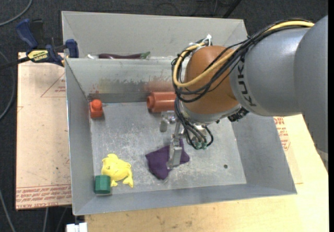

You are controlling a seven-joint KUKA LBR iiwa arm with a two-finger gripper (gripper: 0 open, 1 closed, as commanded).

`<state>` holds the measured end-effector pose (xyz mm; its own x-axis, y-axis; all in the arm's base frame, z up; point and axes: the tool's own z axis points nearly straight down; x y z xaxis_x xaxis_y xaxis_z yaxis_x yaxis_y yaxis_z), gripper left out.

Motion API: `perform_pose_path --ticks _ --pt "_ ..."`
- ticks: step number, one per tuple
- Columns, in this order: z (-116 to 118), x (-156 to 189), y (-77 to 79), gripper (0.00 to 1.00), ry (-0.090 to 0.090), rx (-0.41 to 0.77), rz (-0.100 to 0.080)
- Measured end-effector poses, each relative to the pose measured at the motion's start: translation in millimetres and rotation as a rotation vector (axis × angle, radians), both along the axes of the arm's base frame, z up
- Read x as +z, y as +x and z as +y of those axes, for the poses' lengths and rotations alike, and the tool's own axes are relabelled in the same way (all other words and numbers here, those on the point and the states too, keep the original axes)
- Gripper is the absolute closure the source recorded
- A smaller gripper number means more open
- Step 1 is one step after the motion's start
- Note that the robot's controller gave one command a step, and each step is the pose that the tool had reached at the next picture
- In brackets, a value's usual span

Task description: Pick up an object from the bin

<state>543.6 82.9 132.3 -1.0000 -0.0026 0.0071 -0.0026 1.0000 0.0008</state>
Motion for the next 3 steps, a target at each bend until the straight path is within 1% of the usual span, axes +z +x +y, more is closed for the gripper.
perform_pose_path --ticks 1,2,3 --pt "0 4 1.8 0.00 0.001 -0.002 -0.007" --pt "-16 -62 -18.1 1.00 0.000 -0.136 0.001" --pt "-16 -62 -18.1 1.00 0.000 -0.136 0.001"
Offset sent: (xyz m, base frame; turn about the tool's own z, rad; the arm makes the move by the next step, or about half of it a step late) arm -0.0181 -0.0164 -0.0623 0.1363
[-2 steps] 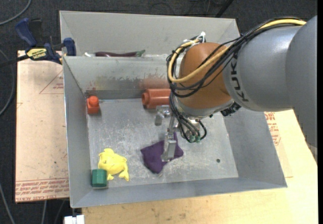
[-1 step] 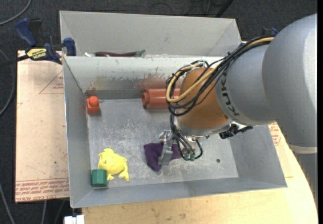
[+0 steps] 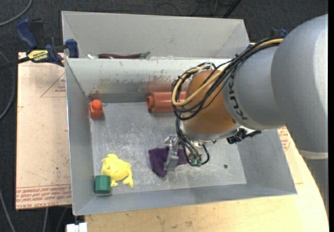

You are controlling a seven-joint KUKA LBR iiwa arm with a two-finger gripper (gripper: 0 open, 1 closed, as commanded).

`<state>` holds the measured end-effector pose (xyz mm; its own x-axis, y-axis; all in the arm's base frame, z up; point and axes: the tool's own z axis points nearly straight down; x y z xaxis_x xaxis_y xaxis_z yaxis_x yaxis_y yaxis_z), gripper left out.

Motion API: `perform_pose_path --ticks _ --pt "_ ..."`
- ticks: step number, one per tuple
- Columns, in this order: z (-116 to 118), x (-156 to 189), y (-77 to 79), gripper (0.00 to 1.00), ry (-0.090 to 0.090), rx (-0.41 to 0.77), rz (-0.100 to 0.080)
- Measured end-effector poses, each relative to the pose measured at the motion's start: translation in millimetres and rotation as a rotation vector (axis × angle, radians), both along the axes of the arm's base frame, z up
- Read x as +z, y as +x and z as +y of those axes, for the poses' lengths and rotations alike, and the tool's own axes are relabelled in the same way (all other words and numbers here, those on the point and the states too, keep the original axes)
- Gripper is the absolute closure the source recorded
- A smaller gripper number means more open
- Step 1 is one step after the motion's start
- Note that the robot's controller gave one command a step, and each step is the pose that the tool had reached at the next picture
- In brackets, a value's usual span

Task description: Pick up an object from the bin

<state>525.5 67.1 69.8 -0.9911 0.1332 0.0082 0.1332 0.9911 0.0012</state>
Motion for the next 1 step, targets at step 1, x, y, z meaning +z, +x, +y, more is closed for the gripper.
perform_pose_path --ticks 1 --pt "-10.0 139.7 -4.0 1.00 0.000 -0.048 -0.003"
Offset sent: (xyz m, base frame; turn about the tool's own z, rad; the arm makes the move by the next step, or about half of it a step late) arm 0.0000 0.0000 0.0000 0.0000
